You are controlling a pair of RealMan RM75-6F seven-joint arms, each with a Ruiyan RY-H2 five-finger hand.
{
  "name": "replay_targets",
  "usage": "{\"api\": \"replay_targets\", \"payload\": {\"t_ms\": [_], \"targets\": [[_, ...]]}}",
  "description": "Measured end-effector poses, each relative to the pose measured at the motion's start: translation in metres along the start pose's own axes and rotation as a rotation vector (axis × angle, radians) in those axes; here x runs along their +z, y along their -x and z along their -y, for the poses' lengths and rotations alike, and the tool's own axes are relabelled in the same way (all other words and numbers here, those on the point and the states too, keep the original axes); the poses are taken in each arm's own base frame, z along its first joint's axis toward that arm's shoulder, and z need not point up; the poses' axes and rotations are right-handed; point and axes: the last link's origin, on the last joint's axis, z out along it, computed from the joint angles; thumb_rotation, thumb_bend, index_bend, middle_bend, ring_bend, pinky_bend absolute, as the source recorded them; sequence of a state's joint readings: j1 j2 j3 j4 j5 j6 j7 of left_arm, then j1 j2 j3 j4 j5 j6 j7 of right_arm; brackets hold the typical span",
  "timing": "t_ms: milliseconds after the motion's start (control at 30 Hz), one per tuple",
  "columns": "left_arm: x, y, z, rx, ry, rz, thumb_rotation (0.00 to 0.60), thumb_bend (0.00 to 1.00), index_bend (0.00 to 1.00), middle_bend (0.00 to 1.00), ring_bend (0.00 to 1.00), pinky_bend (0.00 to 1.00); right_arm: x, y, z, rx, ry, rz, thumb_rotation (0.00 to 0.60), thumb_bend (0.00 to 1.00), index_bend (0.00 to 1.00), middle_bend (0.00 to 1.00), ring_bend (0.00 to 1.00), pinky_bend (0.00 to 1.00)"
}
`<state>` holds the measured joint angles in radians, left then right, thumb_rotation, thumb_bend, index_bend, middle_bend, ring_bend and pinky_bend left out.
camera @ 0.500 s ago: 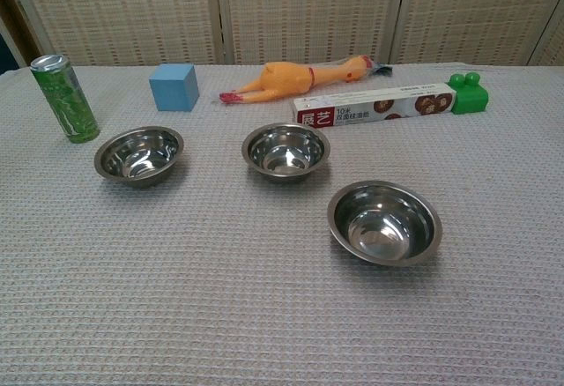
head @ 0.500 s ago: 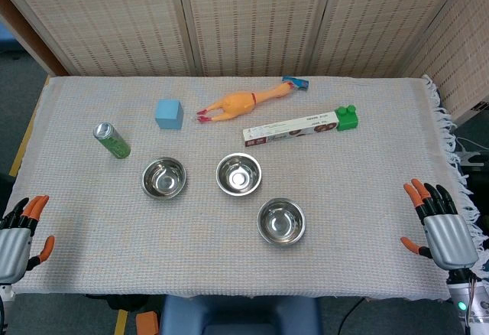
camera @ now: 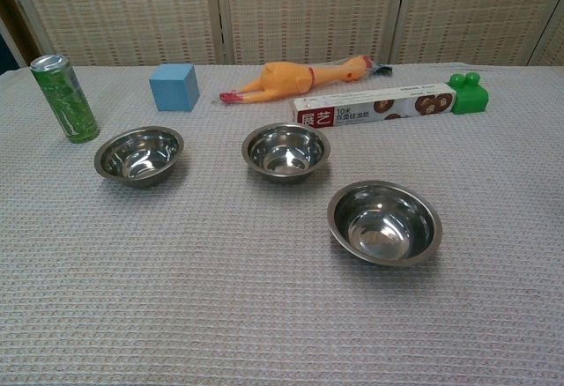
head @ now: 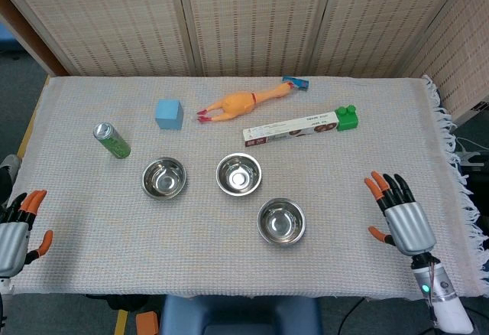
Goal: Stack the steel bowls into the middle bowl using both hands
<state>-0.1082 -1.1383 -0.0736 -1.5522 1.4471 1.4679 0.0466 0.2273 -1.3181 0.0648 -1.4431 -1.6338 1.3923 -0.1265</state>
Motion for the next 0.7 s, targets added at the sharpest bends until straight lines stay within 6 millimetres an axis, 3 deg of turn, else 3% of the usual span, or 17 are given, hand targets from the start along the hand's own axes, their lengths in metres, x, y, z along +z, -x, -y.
{"api": "replay_targets", "payload": {"t_ms": [133, 267, 367, 700], "targets": [[0.001, -0.001, 0.004, -0.027, -0.004, -0.006, 0.600, 0.44, 0.00, 0.05, 0.04, 0.20, 0.035, 0.024, 0.037, 0.004, -0.130, 0.032, 0.600, 0.11, 0.31, 0.00, 0.00, 0.00], [0.003, -0.001, 0.010, -0.043, -0.015, 0.000, 0.600, 0.44, 0.00, 0.04, 0.04, 0.20, 0.056, 0.045, 0.070, 0.002, -0.255, 0.050, 0.600, 0.11, 0.34, 0.00, 0.00, 0.00], [0.005, -0.003, 0.013, -0.051, -0.021, -0.003, 0.600, 0.44, 0.00, 0.04, 0.04, 0.20, 0.057, 0.054, 0.084, 0.012, -0.320, 0.061, 0.600, 0.12, 0.36, 0.00, 0.00, 0.00], [0.006, -0.003, 0.014, -0.063, -0.025, 0.009, 0.600, 0.44, 0.00, 0.04, 0.04, 0.20, 0.044, 0.067, 0.092, 0.003, -0.396, 0.152, 0.600, 0.12, 0.38, 0.00, 0.00, 0.00]]}}
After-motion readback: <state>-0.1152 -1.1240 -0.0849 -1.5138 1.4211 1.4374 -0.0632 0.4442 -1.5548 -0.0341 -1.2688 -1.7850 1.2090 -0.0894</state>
